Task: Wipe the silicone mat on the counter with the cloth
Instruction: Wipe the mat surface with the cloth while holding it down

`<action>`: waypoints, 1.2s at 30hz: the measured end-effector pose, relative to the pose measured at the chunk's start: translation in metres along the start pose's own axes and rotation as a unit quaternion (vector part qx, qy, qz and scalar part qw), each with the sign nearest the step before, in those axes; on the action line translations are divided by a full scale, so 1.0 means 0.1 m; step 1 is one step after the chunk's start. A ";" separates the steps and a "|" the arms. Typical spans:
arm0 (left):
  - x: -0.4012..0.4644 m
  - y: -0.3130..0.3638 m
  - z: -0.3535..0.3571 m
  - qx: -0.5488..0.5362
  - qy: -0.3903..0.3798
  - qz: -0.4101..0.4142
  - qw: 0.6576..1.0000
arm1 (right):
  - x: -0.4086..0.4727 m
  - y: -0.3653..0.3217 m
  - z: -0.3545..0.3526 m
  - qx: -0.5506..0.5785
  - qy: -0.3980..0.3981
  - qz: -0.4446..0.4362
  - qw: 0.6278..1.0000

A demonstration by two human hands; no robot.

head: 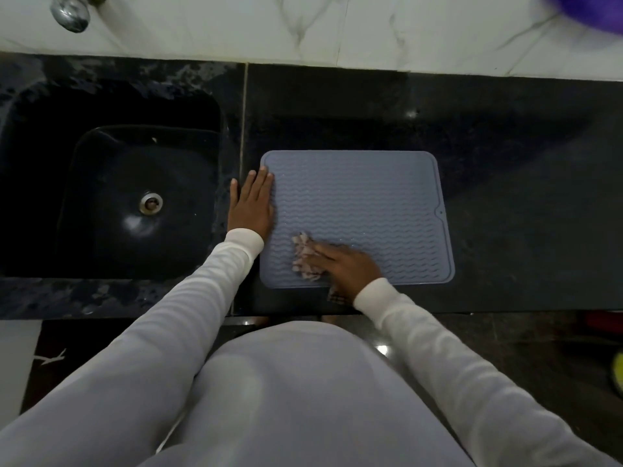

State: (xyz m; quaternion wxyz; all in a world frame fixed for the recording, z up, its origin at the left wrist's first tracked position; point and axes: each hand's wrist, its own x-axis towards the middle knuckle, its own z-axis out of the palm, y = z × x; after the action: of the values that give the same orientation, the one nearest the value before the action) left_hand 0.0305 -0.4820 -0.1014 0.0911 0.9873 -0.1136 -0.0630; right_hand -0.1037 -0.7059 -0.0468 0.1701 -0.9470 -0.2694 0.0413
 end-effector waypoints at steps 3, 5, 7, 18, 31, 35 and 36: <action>0.00 -0.02 0.02 -0.003 -0.001 0.004 1.000 | -0.29 0.35 -0.10 -0.030 -0.008 0.049 0.998; 0.00 -0.02 0.02 -0.008 0.006 0.005 1.000 | -0.51 0.57 -0.17 -0.045 -0.014 0.080 0.996; 0.00 -0.03 0.02 -0.010 0.007 0.007 1.000 | -0.70 0.74 -0.27 -0.055 -0.027 0.107 0.992; 0.00 -0.01 0.03 0.011 0.000 -0.001 1.000 | -1.26 1.27 -0.67 -0.069 -0.067 0.247 0.964; 0.02 0.03 0.01 0.017 -0.009 -0.004 1.000 | 0.34 -0.10 -0.15 0.053 0.089 0.045 0.994; 0.02 0.03 -0.01 0.012 -0.012 -0.001 1.000 | 0.19 -0.03 0.21 -0.009 -0.055 0.034 0.998; 0.01 0.03 -0.01 0.015 -0.010 -0.002 1.000 | 0.13 0.00 0.21 -0.023 -0.066 0.035 0.997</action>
State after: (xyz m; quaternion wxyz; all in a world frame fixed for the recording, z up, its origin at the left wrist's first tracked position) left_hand 0.0311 -0.4854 -0.0998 0.0746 0.9882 -0.1134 -0.0715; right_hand -0.0966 -0.6929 -0.0660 0.1289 -0.9546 -0.2479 0.1034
